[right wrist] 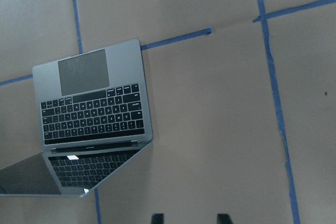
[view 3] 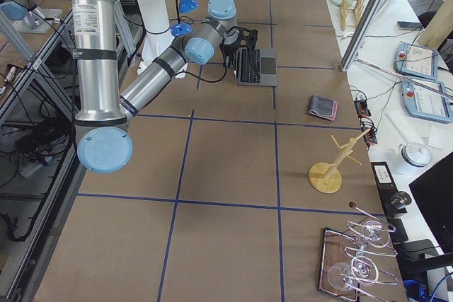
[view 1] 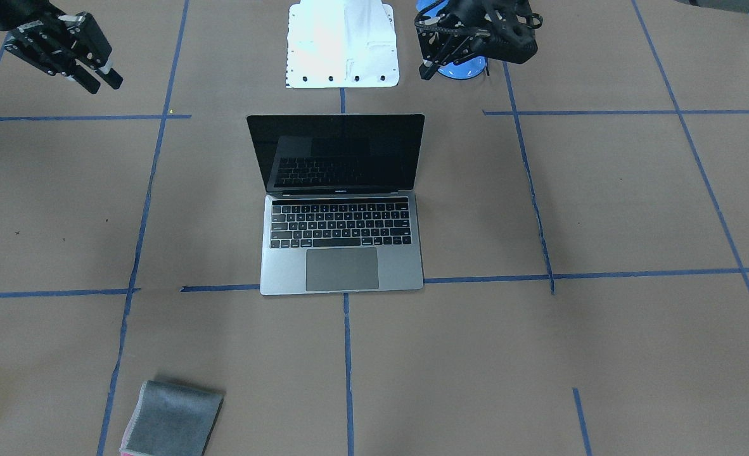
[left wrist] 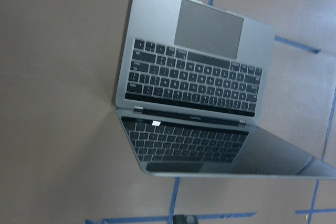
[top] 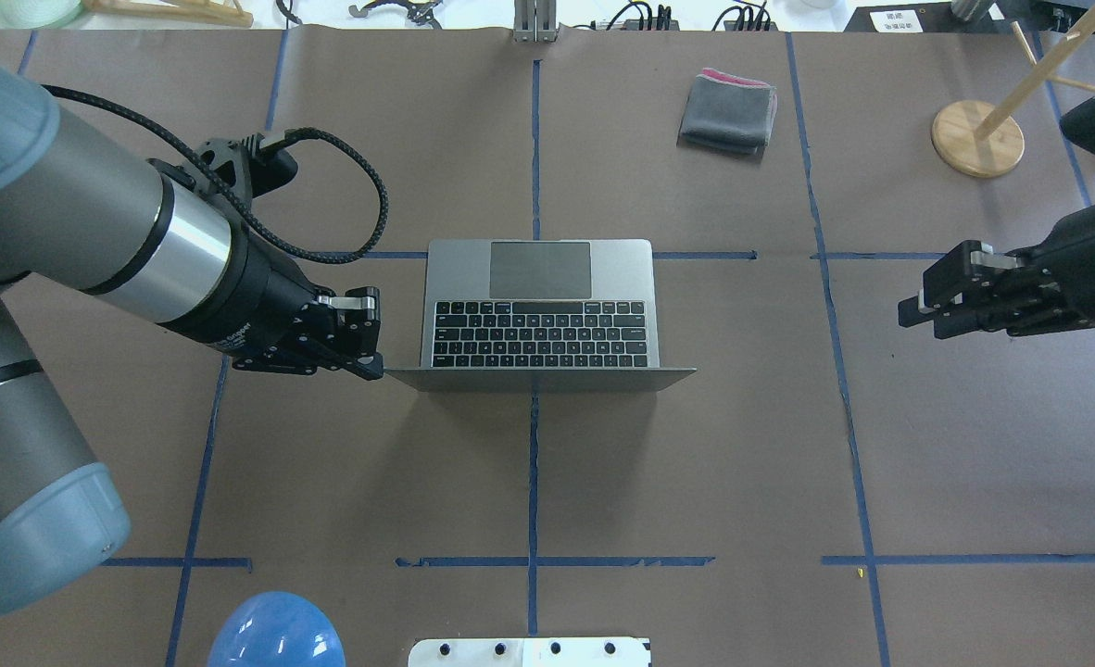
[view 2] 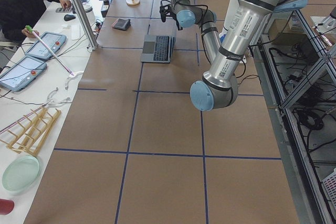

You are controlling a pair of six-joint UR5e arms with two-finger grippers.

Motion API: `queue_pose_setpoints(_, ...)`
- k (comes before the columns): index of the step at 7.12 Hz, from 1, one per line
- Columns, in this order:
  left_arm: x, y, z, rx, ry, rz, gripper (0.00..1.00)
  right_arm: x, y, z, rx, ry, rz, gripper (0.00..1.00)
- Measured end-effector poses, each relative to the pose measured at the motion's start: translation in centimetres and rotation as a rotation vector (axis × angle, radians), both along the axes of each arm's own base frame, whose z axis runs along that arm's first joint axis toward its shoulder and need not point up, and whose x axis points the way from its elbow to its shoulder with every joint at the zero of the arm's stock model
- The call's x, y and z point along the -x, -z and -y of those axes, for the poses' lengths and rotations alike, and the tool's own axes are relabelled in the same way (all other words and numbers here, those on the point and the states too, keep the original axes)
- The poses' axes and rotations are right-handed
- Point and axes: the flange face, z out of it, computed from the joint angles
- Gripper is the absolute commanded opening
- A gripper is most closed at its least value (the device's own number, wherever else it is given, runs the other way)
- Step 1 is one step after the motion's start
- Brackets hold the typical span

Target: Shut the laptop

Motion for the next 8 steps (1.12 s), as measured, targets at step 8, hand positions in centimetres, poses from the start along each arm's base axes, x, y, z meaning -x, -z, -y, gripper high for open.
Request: queue_pose_setpoints(8,-9.6,-1.0,-6.6,-0.114,0.03,0.132,0.0,19.4,5.5,-8.7,-0.198,-0.097,-0.056,0.0)
